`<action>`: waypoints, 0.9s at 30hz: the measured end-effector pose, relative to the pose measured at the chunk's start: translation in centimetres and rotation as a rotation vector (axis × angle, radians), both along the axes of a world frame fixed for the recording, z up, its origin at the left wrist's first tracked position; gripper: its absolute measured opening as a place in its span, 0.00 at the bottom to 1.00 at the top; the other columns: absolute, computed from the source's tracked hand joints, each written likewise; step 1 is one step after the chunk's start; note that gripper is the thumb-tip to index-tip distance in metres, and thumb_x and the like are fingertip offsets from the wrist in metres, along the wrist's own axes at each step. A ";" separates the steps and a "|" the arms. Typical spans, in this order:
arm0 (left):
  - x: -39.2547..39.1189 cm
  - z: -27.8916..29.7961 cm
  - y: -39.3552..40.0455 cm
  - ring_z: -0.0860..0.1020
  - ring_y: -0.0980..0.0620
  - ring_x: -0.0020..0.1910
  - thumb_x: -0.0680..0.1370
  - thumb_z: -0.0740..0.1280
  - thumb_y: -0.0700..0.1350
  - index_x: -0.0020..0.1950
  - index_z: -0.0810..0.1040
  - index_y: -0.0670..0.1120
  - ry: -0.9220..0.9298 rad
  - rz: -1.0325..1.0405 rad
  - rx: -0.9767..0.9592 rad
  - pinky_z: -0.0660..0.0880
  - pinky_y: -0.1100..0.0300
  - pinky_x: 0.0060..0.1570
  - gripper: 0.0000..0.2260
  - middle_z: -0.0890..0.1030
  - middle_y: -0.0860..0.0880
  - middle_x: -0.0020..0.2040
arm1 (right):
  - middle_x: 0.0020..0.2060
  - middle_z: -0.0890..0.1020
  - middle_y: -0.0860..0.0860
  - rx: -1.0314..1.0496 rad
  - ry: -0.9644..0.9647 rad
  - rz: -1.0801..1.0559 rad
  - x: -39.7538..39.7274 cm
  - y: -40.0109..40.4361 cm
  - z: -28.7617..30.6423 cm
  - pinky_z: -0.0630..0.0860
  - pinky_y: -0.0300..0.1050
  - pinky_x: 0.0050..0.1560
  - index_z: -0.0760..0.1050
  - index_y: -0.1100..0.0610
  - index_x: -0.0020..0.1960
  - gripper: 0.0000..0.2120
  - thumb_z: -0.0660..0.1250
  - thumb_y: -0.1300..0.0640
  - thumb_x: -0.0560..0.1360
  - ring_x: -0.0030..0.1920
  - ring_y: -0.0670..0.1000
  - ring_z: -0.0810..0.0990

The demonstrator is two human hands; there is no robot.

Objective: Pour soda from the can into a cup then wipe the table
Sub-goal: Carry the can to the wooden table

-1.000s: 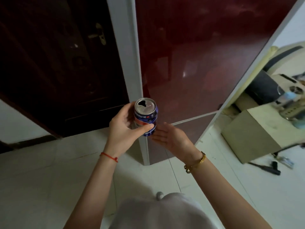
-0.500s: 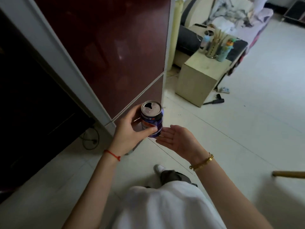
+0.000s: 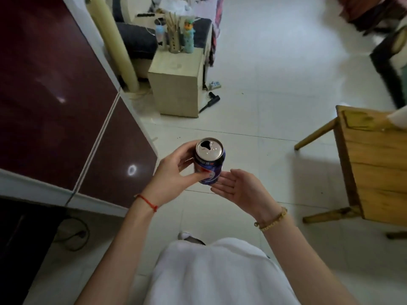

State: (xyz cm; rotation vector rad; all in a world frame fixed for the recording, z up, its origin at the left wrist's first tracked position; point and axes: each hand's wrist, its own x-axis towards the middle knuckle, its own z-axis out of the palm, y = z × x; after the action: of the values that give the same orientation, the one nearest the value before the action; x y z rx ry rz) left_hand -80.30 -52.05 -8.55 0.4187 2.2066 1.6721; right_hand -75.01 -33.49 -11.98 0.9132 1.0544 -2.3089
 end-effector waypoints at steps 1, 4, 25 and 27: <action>0.3 0.1 1.4 0.77 0.63 0.63 0.68 0.78 0.34 0.63 0.73 0.58 0.003 -0.036 -0.001 0.71 0.69 0.62 0.30 0.79 0.59 0.61 | 0.50 0.84 0.64 -0.001 0.001 -0.037 1.0 1.2 0.0 0.77 0.53 0.59 0.74 0.69 0.59 0.19 0.51 0.58 0.82 0.53 0.61 0.82; 1.8 0.3 6.1 0.77 0.60 0.64 0.69 0.78 0.36 0.66 0.74 0.52 0.002 -0.157 0.014 0.72 0.65 0.64 0.29 0.80 0.55 0.63 | 0.47 0.85 0.62 -0.002 -0.004 -0.152 4.2 5.2 -0.3 0.77 0.53 0.58 0.76 0.68 0.56 0.18 0.51 0.58 0.81 0.51 0.60 0.83; 23.3 -0.8 42.9 0.77 0.55 0.65 0.70 0.77 0.36 0.70 0.72 0.43 0.084 -0.817 0.138 0.73 0.62 0.64 0.29 0.79 0.50 0.65 | 0.41 0.85 0.61 0.074 -0.004 -0.859 34.8 34.1 -0.8 0.79 0.53 0.54 0.73 0.70 0.61 0.19 0.51 0.59 0.82 0.41 0.57 0.85; 24.6 -0.8 45.6 0.77 0.55 0.65 0.70 0.77 0.36 0.70 0.72 0.43 0.098 -0.870 0.139 0.73 0.63 0.64 0.29 0.79 0.51 0.64 | 0.40 0.85 0.61 0.084 0.007 -0.907 36.5 35.9 -0.9 0.77 0.55 0.58 0.73 0.71 0.61 0.19 0.52 0.58 0.82 0.40 0.57 0.85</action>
State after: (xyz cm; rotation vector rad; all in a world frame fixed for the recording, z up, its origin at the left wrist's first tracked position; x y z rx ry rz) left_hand -55.69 -6.50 -9.34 1.2901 1.5714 1.3060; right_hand -38.47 2.43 -12.92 1.6767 0.8294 -2.9687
